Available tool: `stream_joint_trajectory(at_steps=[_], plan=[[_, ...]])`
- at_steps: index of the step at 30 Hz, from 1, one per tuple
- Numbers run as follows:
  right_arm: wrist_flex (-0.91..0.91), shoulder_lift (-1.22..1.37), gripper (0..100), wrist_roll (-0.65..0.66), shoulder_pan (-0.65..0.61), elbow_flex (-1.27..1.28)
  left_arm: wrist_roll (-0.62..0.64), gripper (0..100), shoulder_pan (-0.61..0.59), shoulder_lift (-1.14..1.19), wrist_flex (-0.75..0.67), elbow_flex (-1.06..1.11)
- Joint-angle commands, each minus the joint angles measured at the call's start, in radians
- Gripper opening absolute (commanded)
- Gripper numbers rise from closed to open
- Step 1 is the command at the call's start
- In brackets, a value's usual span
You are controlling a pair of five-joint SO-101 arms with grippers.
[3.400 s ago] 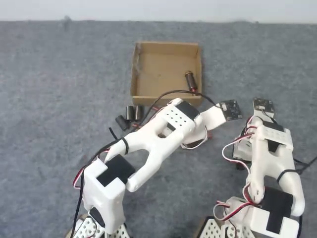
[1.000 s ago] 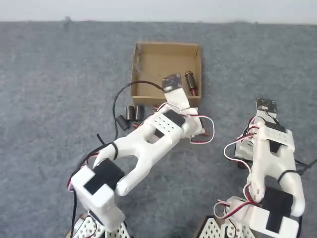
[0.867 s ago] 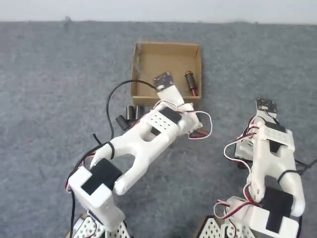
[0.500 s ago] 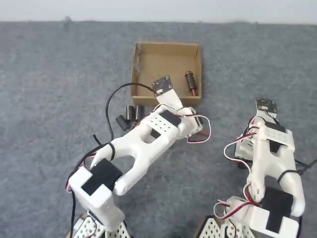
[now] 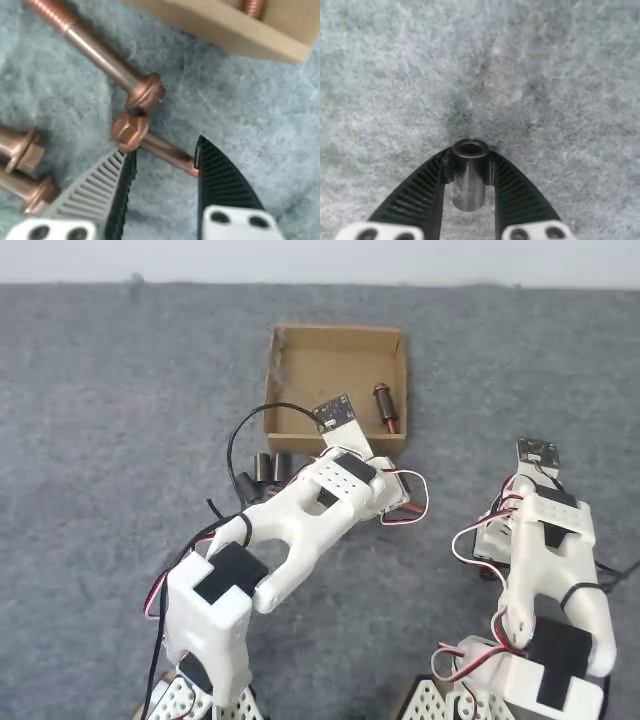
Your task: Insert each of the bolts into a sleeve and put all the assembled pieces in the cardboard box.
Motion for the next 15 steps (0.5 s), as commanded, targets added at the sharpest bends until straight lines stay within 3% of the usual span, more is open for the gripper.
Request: stream_joint_trajectory(at_steps=[1,7,10,15], plan=[[-0.013,-0.056,0.7,0.014,0.008,-0.008,0.008,18,0.000,-0.012,0.015,-0.045],[-0.012,-0.056,0.7,0.015,0.008,-0.008,0.002,0,0.002,-0.014,0.043,-0.051],[-0.012,-0.056,0.7,0.015,0.008,-0.008,0.000,1,0.002,-0.032,0.044,-0.047],[-0.012,-0.056,0.7,0.015,0.008,-0.008,-0.141,1,0.034,-0.121,0.101,0.004]])
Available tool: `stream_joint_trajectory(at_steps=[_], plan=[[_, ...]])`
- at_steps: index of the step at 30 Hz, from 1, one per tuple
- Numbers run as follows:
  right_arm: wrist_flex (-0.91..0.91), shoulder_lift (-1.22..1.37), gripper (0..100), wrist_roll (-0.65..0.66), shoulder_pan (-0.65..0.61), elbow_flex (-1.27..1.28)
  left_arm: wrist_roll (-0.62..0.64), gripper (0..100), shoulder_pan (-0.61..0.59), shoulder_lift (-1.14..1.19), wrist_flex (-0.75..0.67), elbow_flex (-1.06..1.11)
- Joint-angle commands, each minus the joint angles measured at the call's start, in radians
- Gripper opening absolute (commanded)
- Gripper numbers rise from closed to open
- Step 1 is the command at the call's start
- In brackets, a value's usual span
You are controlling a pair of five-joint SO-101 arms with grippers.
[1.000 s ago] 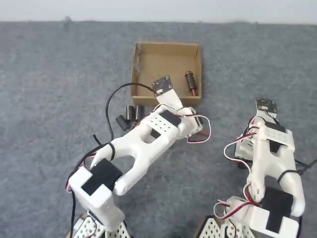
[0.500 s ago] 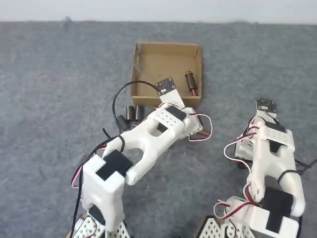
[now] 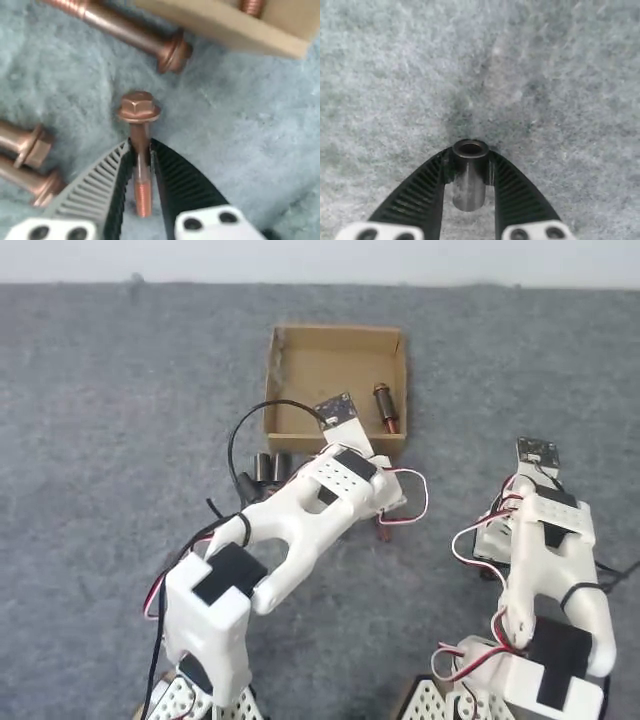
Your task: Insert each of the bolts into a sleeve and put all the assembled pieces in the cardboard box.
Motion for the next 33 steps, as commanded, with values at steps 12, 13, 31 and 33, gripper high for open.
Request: stream_joint_trajectory(at_steps=[12,13,31,33], plan=[[-0.007,-0.056,0.7,0.012,0.007,-0.008,-0.410,1,0.066,-0.176,0.052,0.085],[-0.007,-0.056,0.7,0.012,0.007,-0.008,-0.413,1,0.066,-0.176,0.052,0.088],[-0.005,-0.056,0.7,0.012,0.008,-0.008,-0.414,21,0.066,-0.178,0.114,0.085],[-0.005,-0.056,0.7,0.012,0.008,-0.008,-0.414,21,0.066,-0.178,0.114,0.085]])
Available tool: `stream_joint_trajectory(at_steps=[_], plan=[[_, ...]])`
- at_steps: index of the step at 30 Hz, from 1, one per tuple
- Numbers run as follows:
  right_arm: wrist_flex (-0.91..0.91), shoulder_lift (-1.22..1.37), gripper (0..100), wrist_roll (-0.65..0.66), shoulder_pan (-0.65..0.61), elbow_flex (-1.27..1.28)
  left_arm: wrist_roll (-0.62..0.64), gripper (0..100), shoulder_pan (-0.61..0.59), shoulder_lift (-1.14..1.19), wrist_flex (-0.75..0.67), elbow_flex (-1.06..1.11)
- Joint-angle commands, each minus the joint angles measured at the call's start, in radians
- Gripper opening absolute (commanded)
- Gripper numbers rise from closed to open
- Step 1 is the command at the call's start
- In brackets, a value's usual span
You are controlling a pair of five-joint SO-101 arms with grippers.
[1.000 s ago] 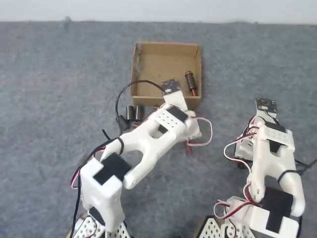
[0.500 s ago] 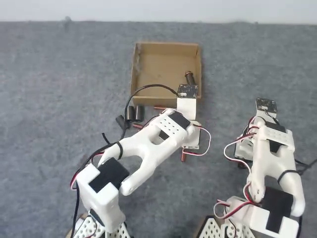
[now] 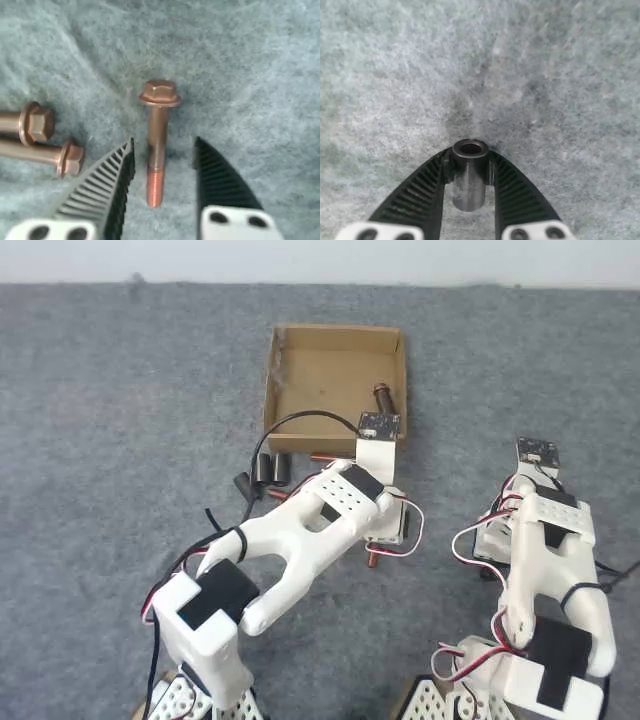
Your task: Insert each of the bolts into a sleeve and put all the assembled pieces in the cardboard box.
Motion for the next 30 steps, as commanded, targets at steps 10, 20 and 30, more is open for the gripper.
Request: stream_joint_trajectory(at_steps=[10,20,30], plan=[[-0.005,-0.056,0.7,0.011,0.008,-0.008,-0.009,21,0.002,-0.071,0.005,-0.015],[-0.005,-0.056,0.7,0.006,0.008,-0.008,-0.049,19,-0.037,-0.034,-0.017,-0.070],[-0.005,-0.056,0.7,0.009,0.008,-0.008,-0.051,8,-0.038,0.143,0.114,-0.277]])
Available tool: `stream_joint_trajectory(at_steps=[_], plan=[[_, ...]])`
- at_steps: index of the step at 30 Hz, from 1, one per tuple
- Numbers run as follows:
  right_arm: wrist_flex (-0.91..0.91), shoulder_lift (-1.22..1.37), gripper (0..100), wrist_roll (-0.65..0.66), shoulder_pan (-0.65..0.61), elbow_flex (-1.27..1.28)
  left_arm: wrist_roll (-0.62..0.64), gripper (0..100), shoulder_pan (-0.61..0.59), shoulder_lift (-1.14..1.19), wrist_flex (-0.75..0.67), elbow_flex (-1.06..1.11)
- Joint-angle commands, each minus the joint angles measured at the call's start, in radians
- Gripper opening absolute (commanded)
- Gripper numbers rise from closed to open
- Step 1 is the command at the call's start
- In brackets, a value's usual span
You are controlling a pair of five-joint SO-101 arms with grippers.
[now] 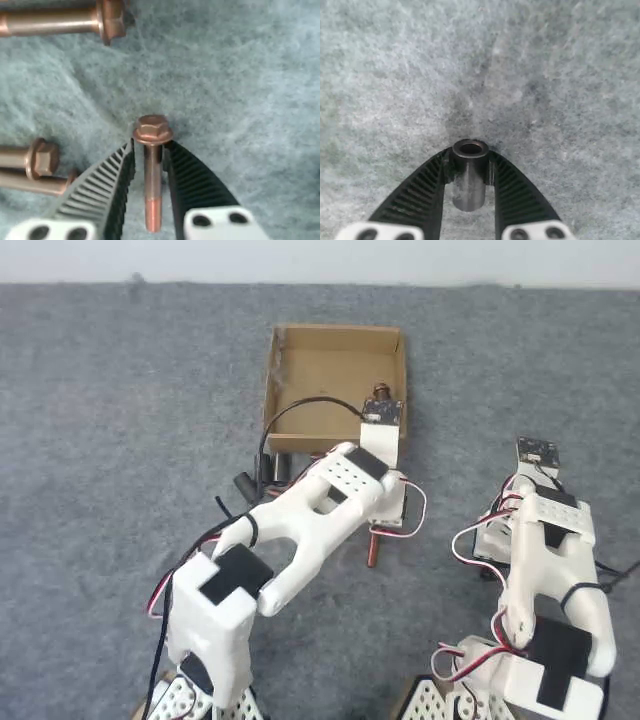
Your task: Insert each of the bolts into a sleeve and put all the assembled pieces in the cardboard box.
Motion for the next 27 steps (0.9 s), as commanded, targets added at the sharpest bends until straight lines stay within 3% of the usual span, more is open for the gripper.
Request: stream_joint_trajectory(at_steps=[1,18,21,27], plan=[[-0.005,-0.056,0.7,0.011,0.008,-0.008,-0.009,8,-0.003,-0.003,0.038,-0.070],[-0.005,-0.056,0.7,0.011,0.008,-0.008,-0.003,7,0.002,0.077,0.040,-0.104],[-0.005,-0.056,0.7,0.011,0.008,-0.008,-0.003,0,0.012,0.077,0.040,-0.104],[-0.008,-0.056,0.7,0.011,0.008,-0.008,-0.006,1,0.014,0.066,0.075,-0.102]])
